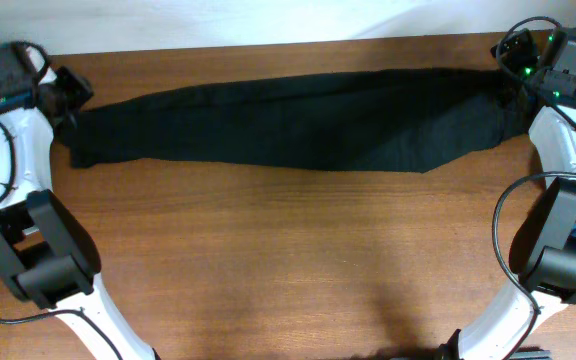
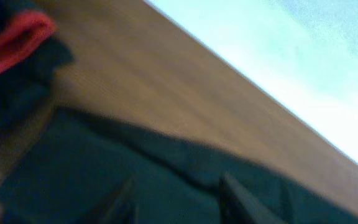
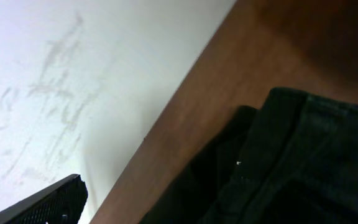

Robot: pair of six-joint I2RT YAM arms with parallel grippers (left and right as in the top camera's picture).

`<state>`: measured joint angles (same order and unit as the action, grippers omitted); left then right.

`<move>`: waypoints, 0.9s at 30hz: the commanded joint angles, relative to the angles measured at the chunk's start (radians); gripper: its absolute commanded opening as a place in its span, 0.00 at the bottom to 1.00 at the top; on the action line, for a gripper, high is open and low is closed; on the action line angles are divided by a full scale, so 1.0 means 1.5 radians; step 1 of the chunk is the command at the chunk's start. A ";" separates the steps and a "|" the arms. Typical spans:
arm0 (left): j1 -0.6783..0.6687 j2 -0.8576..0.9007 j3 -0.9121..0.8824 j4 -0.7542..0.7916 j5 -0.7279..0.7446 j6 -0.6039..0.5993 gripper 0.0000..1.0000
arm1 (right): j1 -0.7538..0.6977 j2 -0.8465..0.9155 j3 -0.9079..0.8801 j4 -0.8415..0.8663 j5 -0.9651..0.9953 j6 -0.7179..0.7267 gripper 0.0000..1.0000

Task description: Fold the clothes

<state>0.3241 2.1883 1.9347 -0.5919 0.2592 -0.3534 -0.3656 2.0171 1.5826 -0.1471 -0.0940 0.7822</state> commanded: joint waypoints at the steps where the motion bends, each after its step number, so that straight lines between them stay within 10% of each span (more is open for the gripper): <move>1: -0.024 0.003 0.053 -0.061 0.010 0.038 0.19 | -0.004 0.006 0.019 -0.012 0.018 0.076 0.99; 4: -0.050 0.003 0.060 -0.114 0.009 0.038 0.01 | -0.001 0.011 0.019 -0.035 0.018 0.144 0.99; 19: -0.213 0.011 0.040 -0.217 -0.064 0.083 0.16 | 0.004 0.014 0.028 -0.202 0.012 0.181 0.99; 27: -0.267 0.011 0.040 -0.230 -0.095 0.100 0.17 | 0.030 0.014 0.218 -0.439 0.135 0.004 0.98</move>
<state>-0.0692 2.1883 2.0064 -0.9325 0.1547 -0.2276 -0.3462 2.0415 1.8080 -0.7639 -0.0071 0.9009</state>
